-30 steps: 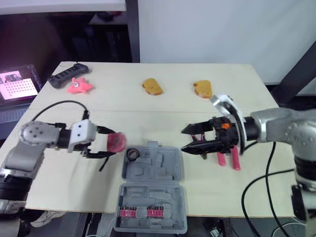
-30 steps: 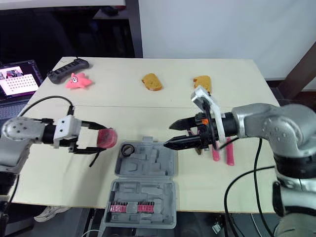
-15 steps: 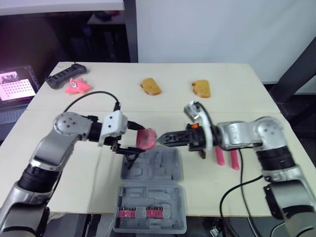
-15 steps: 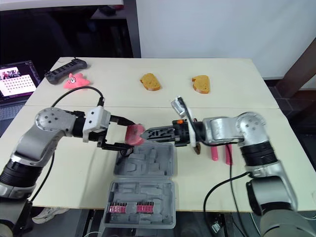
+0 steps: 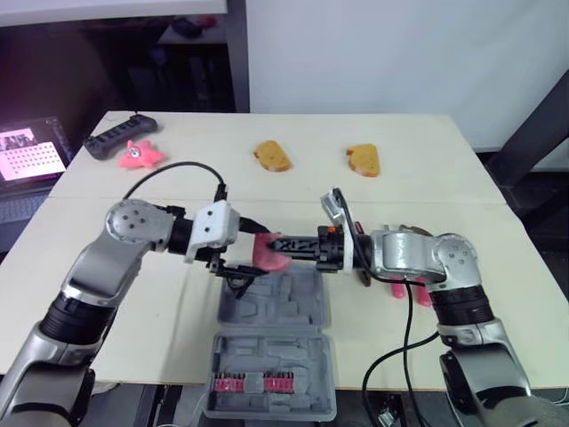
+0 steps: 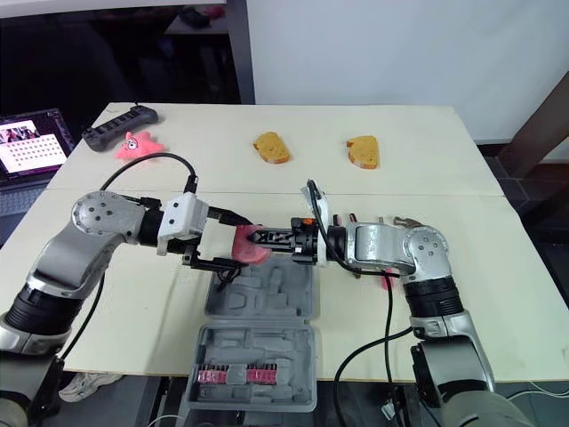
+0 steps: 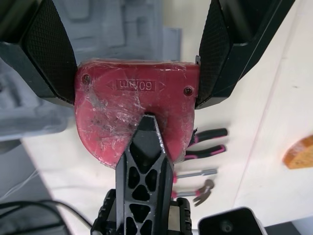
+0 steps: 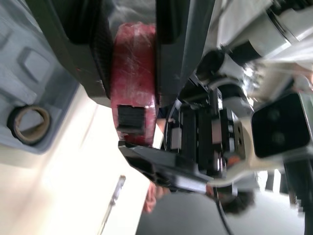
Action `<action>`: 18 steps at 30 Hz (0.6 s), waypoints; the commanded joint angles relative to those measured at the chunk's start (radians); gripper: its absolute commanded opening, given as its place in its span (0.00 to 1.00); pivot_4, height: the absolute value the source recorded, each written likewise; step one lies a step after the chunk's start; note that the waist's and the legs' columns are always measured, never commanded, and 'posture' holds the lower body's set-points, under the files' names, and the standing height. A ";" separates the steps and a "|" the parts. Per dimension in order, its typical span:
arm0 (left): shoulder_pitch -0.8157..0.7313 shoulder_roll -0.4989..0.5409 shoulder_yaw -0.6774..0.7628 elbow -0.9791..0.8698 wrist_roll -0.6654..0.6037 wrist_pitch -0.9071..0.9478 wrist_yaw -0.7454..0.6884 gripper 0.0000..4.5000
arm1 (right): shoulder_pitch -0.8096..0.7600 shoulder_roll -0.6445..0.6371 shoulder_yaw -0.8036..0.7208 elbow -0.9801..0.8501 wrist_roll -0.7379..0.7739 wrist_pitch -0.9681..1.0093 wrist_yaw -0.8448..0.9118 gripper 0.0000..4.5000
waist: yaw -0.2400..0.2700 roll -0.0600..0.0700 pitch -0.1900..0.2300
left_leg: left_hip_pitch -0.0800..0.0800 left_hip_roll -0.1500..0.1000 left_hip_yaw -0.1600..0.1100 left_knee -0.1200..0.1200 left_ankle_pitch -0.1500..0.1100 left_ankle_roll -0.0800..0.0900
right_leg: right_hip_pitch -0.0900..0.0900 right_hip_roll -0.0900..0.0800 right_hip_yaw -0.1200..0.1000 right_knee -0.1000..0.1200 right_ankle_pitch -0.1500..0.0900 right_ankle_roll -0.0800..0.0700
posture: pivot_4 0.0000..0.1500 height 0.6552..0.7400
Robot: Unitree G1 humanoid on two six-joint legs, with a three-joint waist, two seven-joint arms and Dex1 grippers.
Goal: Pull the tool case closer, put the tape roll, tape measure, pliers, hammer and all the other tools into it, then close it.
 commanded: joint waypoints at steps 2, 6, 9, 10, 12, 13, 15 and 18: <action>-0.013 -0.011 0.015 0.033 -0.022 0.011 0.002 0.78 | -0.021 0.001 -0.032 -0.039 0.032 0.035 0.039 0.13 | 0.000 0.000 0.000 | 0.000 0.000 0.000 0.000 0.000 0.000 | 0.000 0.000 0.000 0.000 0.000 0.000 | 1.00 1.00; -0.011 -0.003 0.034 0.041 -0.042 0.027 -0.006 1.00 | -0.028 -0.044 -0.040 -0.007 0.032 0.070 0.083 0.12 | 0.000 0.000 0.000 | 0.000 0.000 0.000 0.000 0.000 0.000 | 0.000 0.000 0.000 0.000 0.000 0.000 | 1.00 1.00; 0.021 0.029 0.075 0.016 -0.089 0.063 -0.018 1.00 | -0.020 -0.161 -0.039 0.014 0.032 0.120 0.151 0.12 | 0.002 0.000 0.000 | 0.000 0.000 0.000 0.000 0.000 0.000 | 0.000 0.000 0.000 0.000 0.000 0.000 | 1.00 1.00; 0.036 0.044 0.095 0.006 -0.111 0.077 -0.023 1.00 | -0.012 -0.209 -0.036 0.023 0.032 0.138 0.179 0.12 | 0.003 0.000 0.000 | 0.000 0.000 0.000 0.000 0.000 0.000 | 0.000 0.000 0.000 0.000 0.000 0.000 | 1.00 1.00; 0.082 0.089 0.144 -0.015 -0.155 0.083 -0.058 1.00 | 0.014 -0.303 -0.035 0.059 0.032 0.173 0.241 0.12 | 0.002 0.000 0.000 | 0.000 0.000 0.000 0.000 0.000 0.000 | 0.000 0.000 0.000 -0.001 0.000 0.000 | 1.00 1.00; 0.112 0.117 0.179 -0.025 -0.177 0.097 -0.068 1.00 | 0.043 -0.361 -0.032 0.063 0.032 0.188 0.260 0.12 | 0.002 0.000 0.000 | 0.000 0.000 0.000 0.000 0.000 0.000 | 0.000 0.000 0.000 -0.001 0.000 0.000 | 1.00 1.00; 0.166 0.162 0.238 -0.050 -0.214 0.122 -0.075 1.00 | 0.096 -0.449 -0.026 0.052 0.003 0.207 0.286 0.12 | 0.002 0.000 0.000 | 0.000 0.000 0.000 0.000 -0.001 0.001 | 0.000 0.000 0.000 -0.001 0.000 0.000 | 1.00 1.00; 0.281 0.209 0.323 -0.117 -0.272 0.161 -0.075 1.00 | 0.168 -0.521 -0.051 0.036 -0.116 0.224 0.379 0.12 | -0.001 0.000 0.000 | 0.000 0.000 0.000 0.000 -0.001 0.002 | 0.000 0.000 0.000 -0.001 0.000 0.000 | 1.00 1.00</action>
